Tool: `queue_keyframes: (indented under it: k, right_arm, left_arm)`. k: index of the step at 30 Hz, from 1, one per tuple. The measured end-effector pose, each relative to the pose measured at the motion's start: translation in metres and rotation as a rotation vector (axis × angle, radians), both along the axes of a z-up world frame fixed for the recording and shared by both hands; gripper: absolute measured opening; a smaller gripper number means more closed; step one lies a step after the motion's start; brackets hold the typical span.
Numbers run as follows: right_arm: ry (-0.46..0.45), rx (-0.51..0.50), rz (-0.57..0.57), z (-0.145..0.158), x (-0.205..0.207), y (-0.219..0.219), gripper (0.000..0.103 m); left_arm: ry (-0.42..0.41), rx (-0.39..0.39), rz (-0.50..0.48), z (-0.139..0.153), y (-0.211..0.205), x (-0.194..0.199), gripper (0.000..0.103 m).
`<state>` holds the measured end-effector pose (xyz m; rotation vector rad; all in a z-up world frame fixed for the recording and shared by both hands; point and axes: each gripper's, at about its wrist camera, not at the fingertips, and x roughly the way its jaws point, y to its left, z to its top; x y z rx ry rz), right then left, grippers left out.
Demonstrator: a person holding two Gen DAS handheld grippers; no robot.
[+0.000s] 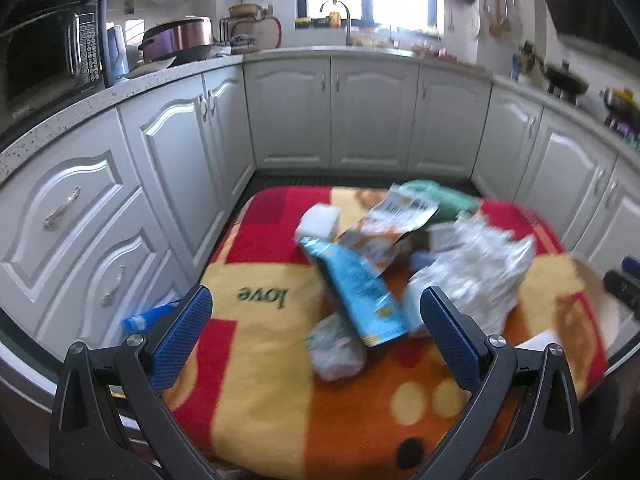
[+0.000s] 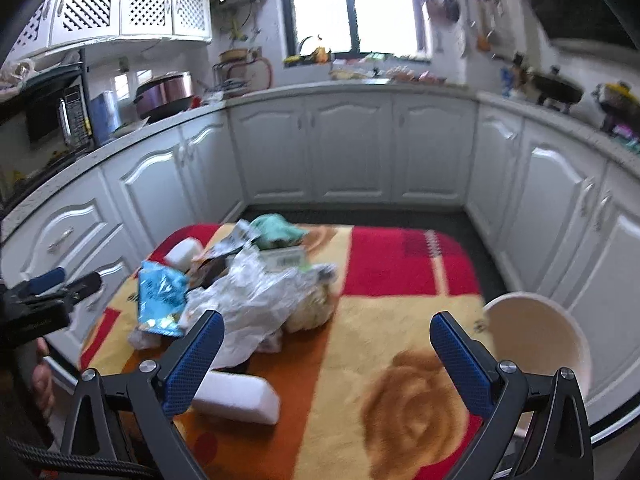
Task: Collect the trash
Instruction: 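Grasp the small white plastic bag with the left tool while the right tool grasps the crumpled white plastic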
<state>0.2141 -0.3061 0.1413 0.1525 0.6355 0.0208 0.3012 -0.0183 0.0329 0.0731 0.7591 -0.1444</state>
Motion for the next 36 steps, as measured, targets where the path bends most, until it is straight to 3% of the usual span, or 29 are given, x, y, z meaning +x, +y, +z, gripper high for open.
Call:
queue_keyframes:
  k: [6, 10, 15, 19, 21, 22, 23, 27, 32, 36]
  right_arm:
    - [0.075, -0.004, 0.078, -0.024, 0.027, 0.013, 0.083]
    - [0.119, 0.028, 0.131, -0.036, 0.052, 0.016, 0.077]
    - [0.152, 0.05, 0.189, -0.042, 0.081, 0.027, 0.076]
    - [0.192, 0.048, 0.254, -0.052, 0.109, 0.041, 0.073]
    - [0.215, 0.041, 0.294, -0.058, 0.118, 0.049, 0.048]
    - [0.231, 0.025, 0.305, -0.062, 0.122, 0.052, 0.043]
    - [0.232, 0.023, 0.308, -0.063, 0.123, 0.053, 0.04]
    - [0.193, 0.129, 0.339, -0.054, 0.115, 0.043, 0.019]
    - [0.119, 0.275, 0.351, -0.025, 0.097, 0.018, 0.017]
    - [0.095, 0.265, 0.337, -0.013, 0.09, 0.018, 0.017]
  left_arm:
    - [0.104, -0.031, -0.071, -0.011, 0.008, 0.007, 0.102]
    - [0.144, 0.0, -0.105, -0.018, 0.003, 0.01, 0.094]
    - [0.149, 0.032, -0.114, -0.022, -0.002, 0.022, 0.09]
    - [0.193, -0.004, -0.143, -0.024, -0.004, 0.033, 0.067]
    - [0.22, -0.01, -0.15, -0.028, -0.005, 0.038, 0.049]
    - [0.229, -0.016, -0.156, -0.029, -0.005, 0.039, 0.034]
    - [0.239, -0.024, -0.161, -0.03, -0.005, 0.039, 0.028]
    - [0.232, -0.068, -0.178, -0.015, 0.002, 0.03, 0.018]
    - [0.182, -0.097, -0.175, 0.015, 0.014, 0.013, 0.015]
    - [0.156, -0.107, -0.163, 0.033, 0.019, 0.004, 0.014]
